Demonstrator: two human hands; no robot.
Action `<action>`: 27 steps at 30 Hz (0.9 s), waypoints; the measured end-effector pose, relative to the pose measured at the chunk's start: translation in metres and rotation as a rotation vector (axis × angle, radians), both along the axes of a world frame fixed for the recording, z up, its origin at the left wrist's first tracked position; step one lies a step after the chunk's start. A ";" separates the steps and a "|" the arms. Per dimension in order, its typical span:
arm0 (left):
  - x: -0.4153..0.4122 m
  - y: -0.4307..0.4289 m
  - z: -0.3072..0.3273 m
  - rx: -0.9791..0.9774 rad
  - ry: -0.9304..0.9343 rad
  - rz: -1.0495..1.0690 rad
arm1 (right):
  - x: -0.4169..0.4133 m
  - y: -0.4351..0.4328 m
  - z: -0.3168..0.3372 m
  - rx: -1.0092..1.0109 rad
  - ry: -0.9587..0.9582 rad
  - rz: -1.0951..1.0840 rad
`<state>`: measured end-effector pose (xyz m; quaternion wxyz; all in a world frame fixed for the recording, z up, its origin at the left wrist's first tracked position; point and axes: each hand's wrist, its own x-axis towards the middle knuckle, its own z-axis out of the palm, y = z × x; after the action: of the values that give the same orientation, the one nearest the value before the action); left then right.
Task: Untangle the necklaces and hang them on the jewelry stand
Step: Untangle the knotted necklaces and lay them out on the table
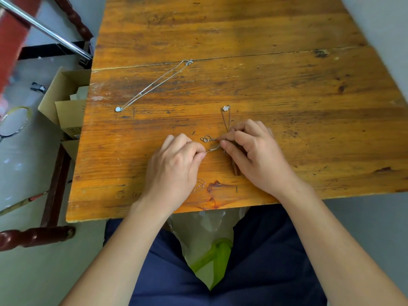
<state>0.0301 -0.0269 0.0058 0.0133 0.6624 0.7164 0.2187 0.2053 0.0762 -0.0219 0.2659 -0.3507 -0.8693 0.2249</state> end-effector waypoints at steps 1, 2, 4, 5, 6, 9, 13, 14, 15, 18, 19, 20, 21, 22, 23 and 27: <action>-0.001 -0.002 -0.001 -0.003 0.011 0.000 | 0.001 -0.001 0.000 0.020 -0.013 -0.001; -0.002 -0.004 -0.003 -0.009 0.018 0.005 | 0.002 -0.002 0.000 0.037 -0.024 -0.001; -0.005 -0.010 -0.004 -0.018 0.020 0.026 | 0.006 -0.002 0.000 0.070 -0.046 -0.009; -0.008 -0.013 -0.005 -0.023 0.021 0.032 | 0.008 -0.002 0.000 0.088 -0.058 -0.019; -0.010 -0.015 -0.005 -0.029 0.026 0.033 | 0.010 -0.002 0.000 0.103 -0.070 -0.032; -0.017 -0.021 -0.003 -0.043 0.064 0.018 | 0.017 -0.001 0.000 0.131 -0.097 -0.065; -0.033 -0.032 -0.001 -0.061 0.126 0.006 | 0.022 -0.001 0.000 0.144 -0.099 -0.081; -0.039 -0.034 0.001 -0.071 0.148 -0.003 | 0.022 -0.001 0.000 0.147 -0.100 -0.088; -0.046 -0.036 0.002 -0.082 0.168 -0.010 | 0.023 -0.001 -0.001 0.152 -0.105 -0.095; -0.064 -0.040 0.006 -0.102 0.206 0.007 | 0.024 -0.001 -0.002 0.168 -0.112 -0.123; -0.069 -0.040 0.007 -0.114 0.210 0.022 | 0.024 -0.001 -0.002 0.172 -0.110 -0.135; -0.073 -0.041 0.008 -0.124 0.210 0.037 | 0.023 -0.002 -0.002 0.178 -0.110 -0.150; -0.075 -0.042 0.008 -0.127 0.210 0.052 | 0.023 -0.003 -0.002 0.186 -0.112 -0.167; -0.076 -0.042 0.008 -0.124 0.212 0.066 | 0.022 -0.004 -0.001 0.194 -0.115 -0.187; -0.076 -0.043 0.008 -0.112 0.215 0.081 | 0.022 -0.005 -0.001 0.203 -0.115 -0.206; -0.049 -0.035 0.009 0.013 0.102 0.129 | 0.017 -0.011 0.007 0.204 -0.036 -0.176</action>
<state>-0.0193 -0.0619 0.0147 -0.0419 0.6251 0.7560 0.1898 0.2219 0.0651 -0.0149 0.3033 -0.4007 -0.8582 0.1050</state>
